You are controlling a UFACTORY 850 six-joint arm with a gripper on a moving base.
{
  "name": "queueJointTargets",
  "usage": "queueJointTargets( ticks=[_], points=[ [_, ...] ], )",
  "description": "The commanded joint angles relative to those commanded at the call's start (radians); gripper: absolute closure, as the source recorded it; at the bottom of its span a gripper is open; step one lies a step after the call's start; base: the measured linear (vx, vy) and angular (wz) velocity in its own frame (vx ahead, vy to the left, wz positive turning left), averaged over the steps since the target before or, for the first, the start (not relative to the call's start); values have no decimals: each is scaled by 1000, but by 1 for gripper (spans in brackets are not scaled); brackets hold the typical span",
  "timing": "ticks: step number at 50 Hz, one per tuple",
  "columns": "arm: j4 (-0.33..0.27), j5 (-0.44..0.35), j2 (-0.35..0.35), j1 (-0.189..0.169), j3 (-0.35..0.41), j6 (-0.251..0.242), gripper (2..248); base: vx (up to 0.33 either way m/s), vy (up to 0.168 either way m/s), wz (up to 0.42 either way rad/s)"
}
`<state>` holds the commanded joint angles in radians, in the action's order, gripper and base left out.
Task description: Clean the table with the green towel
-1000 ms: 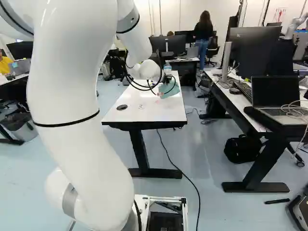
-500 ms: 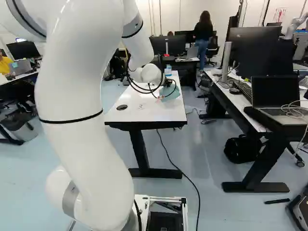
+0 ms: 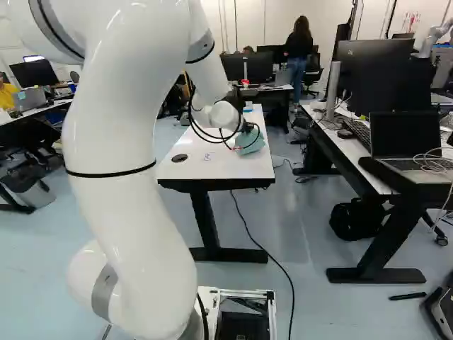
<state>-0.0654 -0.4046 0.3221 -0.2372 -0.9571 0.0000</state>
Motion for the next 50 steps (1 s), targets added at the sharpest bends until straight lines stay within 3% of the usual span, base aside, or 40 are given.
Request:
queueJointTargets(
  ticks=[50],
  points=[
    [0,-1,55,-1,-3,0,220,0,0,0]
  ],
)
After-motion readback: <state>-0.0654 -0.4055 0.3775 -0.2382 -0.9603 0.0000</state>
